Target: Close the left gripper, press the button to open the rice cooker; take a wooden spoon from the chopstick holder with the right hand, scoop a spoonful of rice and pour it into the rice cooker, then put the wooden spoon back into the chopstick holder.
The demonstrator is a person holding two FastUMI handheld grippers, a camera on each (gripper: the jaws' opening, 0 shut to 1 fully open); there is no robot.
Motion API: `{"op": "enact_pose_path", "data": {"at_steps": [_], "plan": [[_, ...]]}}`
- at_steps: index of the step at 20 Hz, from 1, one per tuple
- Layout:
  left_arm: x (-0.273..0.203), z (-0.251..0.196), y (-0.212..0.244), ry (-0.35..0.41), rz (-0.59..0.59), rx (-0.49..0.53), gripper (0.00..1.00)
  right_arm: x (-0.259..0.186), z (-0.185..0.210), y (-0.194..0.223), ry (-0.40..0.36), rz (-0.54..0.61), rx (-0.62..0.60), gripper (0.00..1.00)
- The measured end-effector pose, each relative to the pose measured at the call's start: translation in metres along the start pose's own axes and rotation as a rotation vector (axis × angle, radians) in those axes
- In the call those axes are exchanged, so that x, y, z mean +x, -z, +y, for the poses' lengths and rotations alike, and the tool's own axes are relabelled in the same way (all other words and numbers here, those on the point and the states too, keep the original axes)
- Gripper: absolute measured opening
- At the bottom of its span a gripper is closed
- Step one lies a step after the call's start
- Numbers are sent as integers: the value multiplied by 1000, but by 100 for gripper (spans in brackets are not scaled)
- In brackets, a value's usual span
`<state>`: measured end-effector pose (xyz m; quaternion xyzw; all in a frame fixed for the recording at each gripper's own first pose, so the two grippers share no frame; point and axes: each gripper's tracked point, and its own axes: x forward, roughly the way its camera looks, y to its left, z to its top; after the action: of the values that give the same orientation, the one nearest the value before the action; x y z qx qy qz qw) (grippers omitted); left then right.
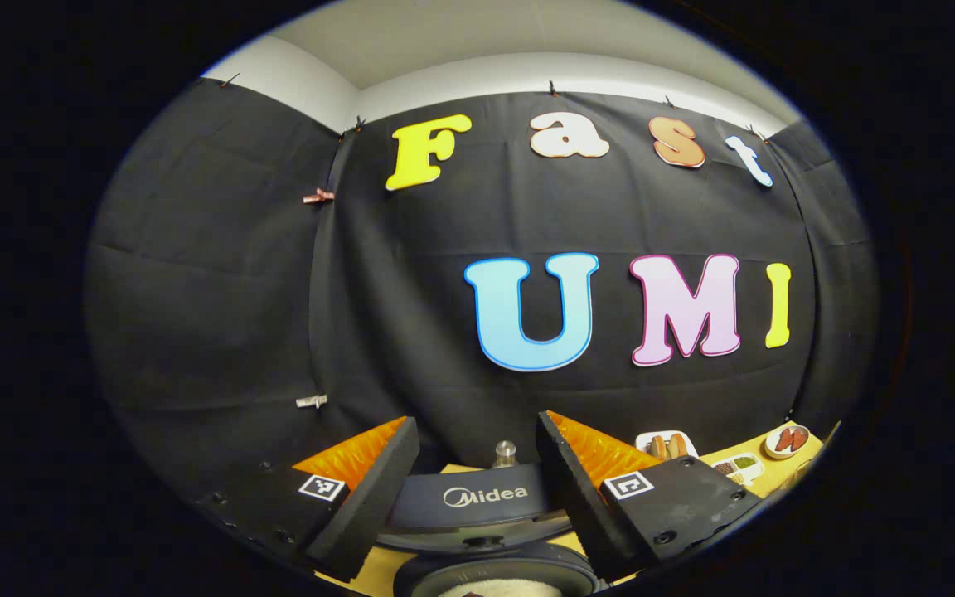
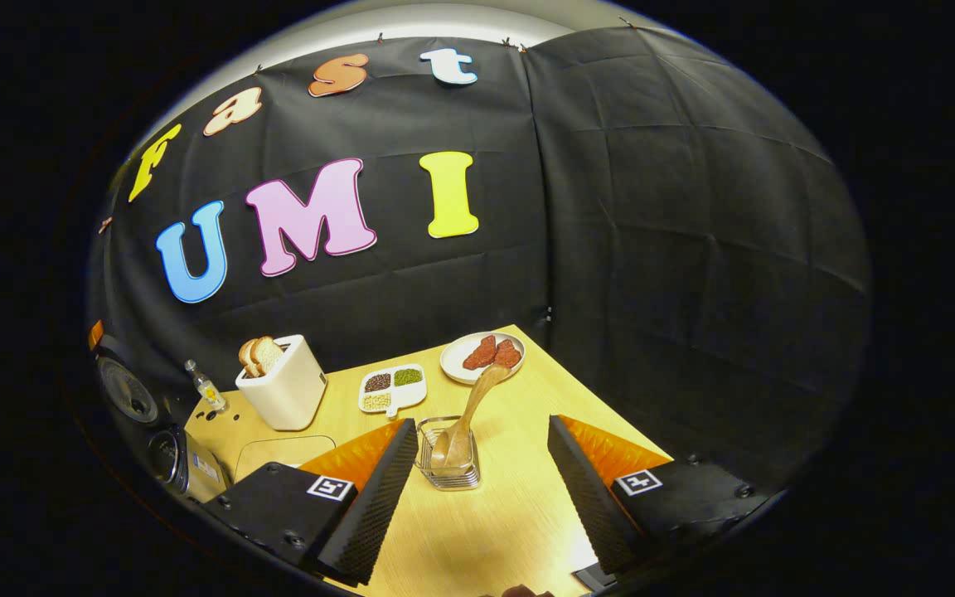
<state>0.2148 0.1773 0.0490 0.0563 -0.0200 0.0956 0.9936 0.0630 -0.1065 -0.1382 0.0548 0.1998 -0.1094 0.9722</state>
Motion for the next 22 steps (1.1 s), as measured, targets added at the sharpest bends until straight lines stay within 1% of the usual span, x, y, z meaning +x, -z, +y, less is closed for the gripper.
{"op": "enact_pose_path", "data": {"at_steps": [5,8,10,12,14,16,20,22], "plan": [[-56,-10,40,-23,196,-64,99,11,16,6,-51,8,-43,99],[-88,-17,71,-53,291,-75,99,18,22,14,-86,24,-60,99],[-107,-21,97,-69,341,-70,99,16,16,22,-101,43,-55,99],[-123,-24,128,-81,392,-92,99,17,13,29,-103,60,-49,99],[-135,-28,154,-81,414,-109,99,22,11,30,-102,65,-46,99],[-144,-32,173,-74,407,-108,99,23,9,32,-111,75,-50,99],[-149,-35,183,-65,353,-48,99,25,5,29,-116,65,-68,99],[-149,-36,194,-76,367,-42,99,24,5,31,-126,64,-83,99]]}}
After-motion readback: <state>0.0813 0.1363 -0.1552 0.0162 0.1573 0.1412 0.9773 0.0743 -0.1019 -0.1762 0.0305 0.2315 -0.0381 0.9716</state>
